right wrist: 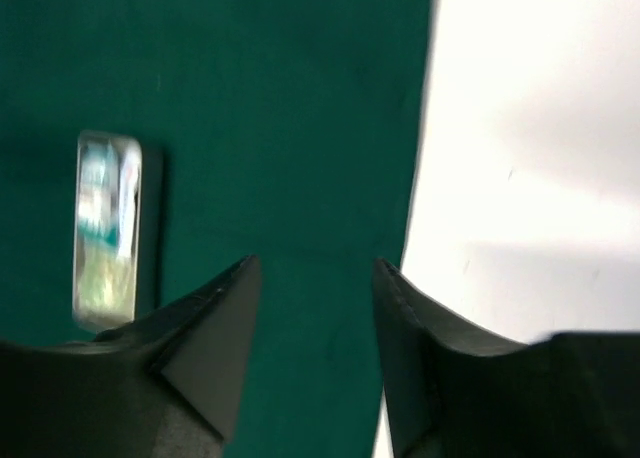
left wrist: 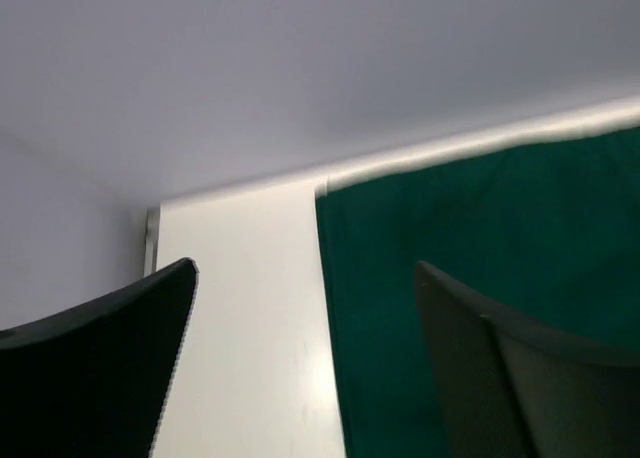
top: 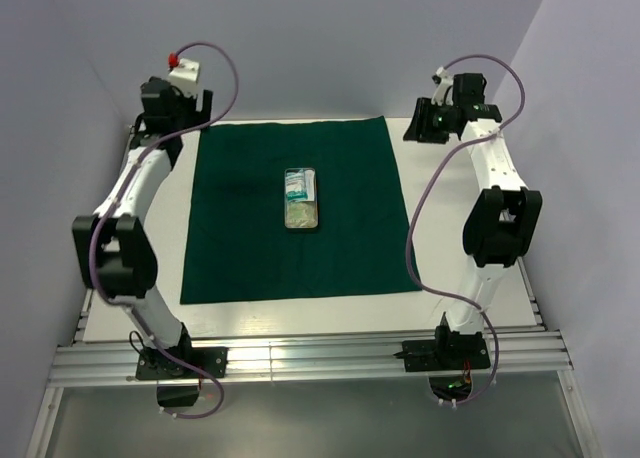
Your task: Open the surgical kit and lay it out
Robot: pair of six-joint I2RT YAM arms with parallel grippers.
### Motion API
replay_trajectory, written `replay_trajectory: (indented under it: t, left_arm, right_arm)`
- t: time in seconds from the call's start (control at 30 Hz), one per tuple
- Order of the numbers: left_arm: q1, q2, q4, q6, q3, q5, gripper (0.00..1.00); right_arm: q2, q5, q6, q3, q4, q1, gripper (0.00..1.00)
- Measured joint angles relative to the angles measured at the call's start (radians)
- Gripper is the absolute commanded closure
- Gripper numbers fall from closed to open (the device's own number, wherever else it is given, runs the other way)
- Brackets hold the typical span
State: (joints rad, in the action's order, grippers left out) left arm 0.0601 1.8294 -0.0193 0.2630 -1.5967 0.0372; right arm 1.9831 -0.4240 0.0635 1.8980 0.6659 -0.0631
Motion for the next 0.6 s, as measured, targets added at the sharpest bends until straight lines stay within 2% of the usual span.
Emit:
replay_trajectory:
  t: [0.03, 0.2, 0.4, 0.6]
  left_arm:
    - [-0.018, -0.058, 0.047, -0.032, 0.051, -0.021, 0.14]
    - [-0.057, -0.212, 0.216, -0.150, 0.248, -0.153, 0.29]
    - [-0.111, -0.235, 0.420, -0.234, 0.404, -0.269, 0.24]
    - [-0.197, -0.201, 0.529, -0.229, 0.429, -0.327, 0.25]
  right_arm:
    - [-0.027, -0.013, -0.016, -0.038, 0.020, -0.002, 0.53]
    - [-0.081, -0.060, -0.082, -0.189, 0.108, -0.004, 0.60]
    - [-0.080, -0.068, -0.127, -0.338, 0.189, -0.018, 0.60]
    - [-0.058, -0.079, -0.148, -0.367, 0.210, -0.029, 0.61]
